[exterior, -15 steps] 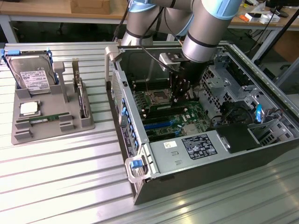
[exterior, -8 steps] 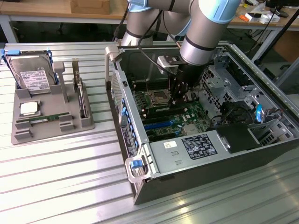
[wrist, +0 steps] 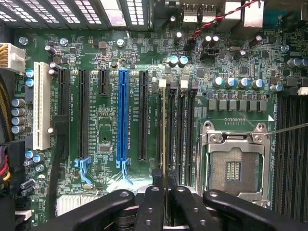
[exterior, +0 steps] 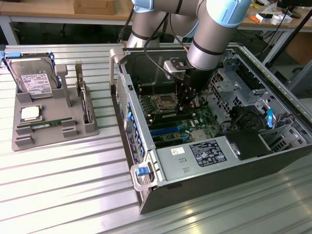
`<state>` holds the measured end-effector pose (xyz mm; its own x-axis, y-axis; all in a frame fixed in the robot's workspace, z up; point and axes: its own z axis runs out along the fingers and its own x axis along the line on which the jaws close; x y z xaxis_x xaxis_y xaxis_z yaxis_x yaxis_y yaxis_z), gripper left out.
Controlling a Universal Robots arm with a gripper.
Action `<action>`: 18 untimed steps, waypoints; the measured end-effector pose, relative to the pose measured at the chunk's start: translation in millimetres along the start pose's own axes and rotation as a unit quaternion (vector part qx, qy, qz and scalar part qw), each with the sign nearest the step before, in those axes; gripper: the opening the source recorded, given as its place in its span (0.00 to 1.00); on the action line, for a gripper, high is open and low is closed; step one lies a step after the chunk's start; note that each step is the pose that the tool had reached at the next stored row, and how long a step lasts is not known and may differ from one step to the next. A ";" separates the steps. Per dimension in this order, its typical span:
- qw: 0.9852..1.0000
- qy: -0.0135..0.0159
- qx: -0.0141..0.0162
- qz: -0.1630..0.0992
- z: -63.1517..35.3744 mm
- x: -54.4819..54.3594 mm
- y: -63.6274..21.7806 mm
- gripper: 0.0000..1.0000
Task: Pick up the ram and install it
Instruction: 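Insert the ram into the slot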
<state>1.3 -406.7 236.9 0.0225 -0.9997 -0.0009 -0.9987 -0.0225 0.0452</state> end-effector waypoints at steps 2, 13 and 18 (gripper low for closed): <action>1.000 0.000 0.000 0.000 0.6 0.1 0.0 0.12; 1.000 0.000 0.000 0.005 2.4 -0.1 3.3 0.12; 1.000 0.000 0.000 0.006 0.5 0.0 3.4 0.12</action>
<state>-2.2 -406.8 236.5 0.0097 -1.0000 -0.0006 -0.9989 -0.0097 0.0453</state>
